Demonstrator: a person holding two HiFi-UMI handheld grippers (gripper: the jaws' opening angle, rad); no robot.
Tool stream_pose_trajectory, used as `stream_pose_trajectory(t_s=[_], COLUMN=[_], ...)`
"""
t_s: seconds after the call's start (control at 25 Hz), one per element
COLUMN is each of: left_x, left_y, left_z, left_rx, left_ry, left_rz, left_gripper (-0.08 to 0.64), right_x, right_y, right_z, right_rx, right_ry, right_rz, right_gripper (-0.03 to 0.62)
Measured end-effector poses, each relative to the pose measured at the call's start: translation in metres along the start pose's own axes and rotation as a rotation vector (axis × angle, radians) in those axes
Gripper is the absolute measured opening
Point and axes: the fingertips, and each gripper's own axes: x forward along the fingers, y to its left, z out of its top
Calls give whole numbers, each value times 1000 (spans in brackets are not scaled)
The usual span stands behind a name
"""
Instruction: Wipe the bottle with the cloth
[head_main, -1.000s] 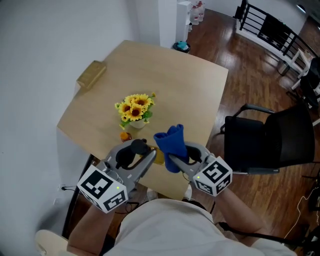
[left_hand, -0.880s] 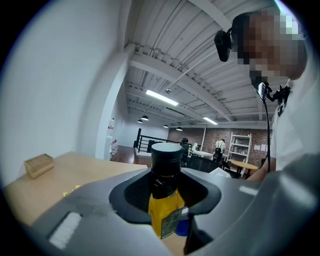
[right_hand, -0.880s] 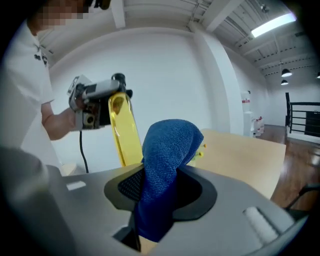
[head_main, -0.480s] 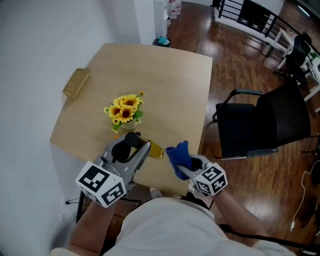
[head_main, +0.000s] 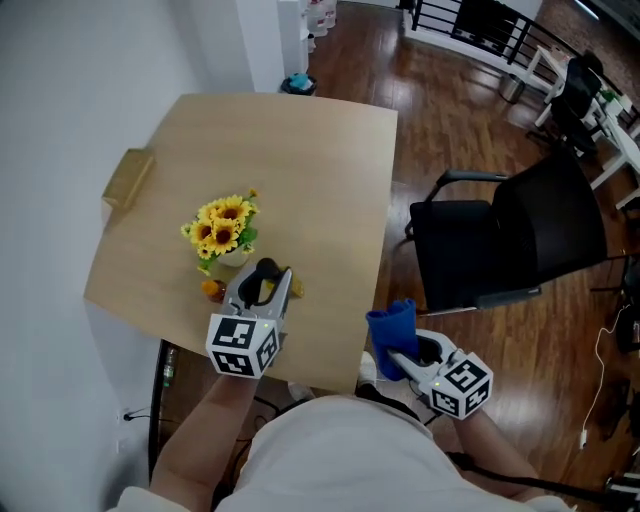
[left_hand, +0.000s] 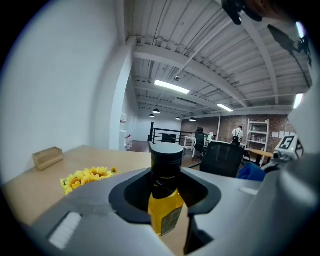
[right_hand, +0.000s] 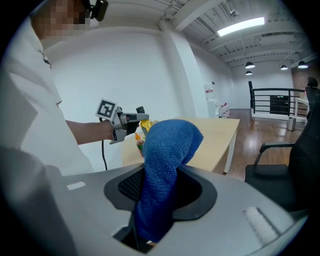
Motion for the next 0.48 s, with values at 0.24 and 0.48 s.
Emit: stream_pose_trajectory(t_s=[0.24,0.48], left_x=[44,71], left_y=[16,30], left_z=[-43,-71], left_rx=[1,21], left_ry=[40,44], left_rz=[118,203], left_gripper=[155,155], right_x=[-30,-46], right_y=[-25,-47], right_z=[-1,-3], right_rx=[4,-3], right_ry=[20,74], right_rz=[1,15], right_gripper=[150,151])
